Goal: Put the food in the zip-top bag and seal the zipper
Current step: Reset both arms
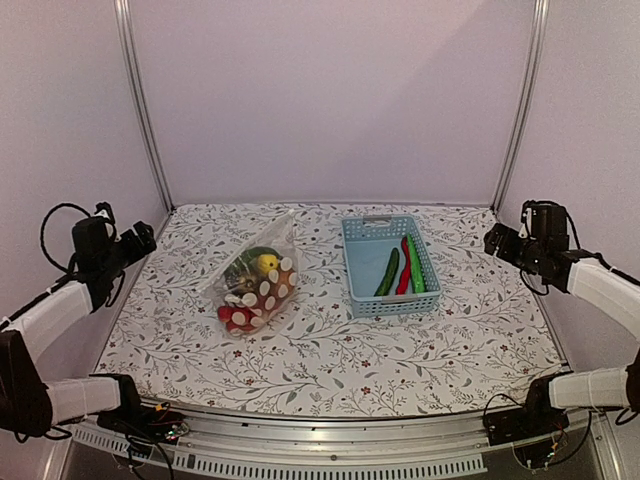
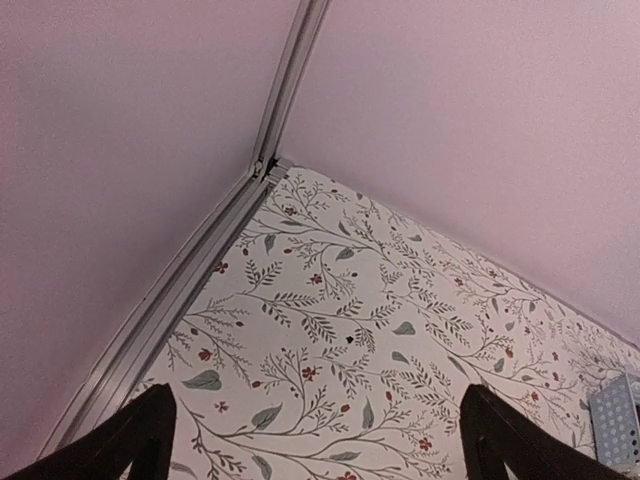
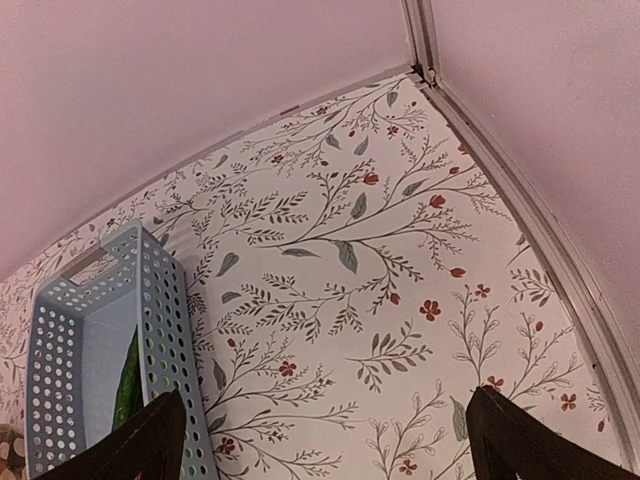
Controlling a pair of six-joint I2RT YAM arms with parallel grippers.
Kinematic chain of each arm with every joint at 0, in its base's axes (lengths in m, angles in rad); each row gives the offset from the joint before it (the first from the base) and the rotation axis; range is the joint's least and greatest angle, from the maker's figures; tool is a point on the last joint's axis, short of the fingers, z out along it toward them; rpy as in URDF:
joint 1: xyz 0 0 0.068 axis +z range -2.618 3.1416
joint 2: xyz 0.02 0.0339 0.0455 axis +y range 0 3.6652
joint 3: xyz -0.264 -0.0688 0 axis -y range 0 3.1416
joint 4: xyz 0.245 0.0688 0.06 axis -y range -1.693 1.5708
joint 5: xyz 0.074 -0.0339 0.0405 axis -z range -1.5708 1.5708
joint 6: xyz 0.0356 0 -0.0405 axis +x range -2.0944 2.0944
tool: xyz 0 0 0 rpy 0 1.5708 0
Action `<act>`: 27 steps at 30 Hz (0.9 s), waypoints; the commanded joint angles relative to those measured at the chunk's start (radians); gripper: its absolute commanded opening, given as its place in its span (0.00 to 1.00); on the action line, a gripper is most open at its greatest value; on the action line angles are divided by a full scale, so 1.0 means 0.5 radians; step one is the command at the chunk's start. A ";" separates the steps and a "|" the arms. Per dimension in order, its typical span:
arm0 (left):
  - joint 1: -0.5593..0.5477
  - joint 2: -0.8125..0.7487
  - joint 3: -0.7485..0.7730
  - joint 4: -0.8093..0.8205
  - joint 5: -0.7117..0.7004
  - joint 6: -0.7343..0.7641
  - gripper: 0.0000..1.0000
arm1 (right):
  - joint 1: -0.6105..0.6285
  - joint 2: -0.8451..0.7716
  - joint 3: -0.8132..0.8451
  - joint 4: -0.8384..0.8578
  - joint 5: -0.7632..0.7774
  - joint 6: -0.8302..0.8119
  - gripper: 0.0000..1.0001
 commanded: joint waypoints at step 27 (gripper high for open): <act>-0.169 0.574 -0.444 1.353 -0.250 0.448 1.00 | -0.077 -0.148 -0.950 1.723 0.317 -0.494 0.99</act>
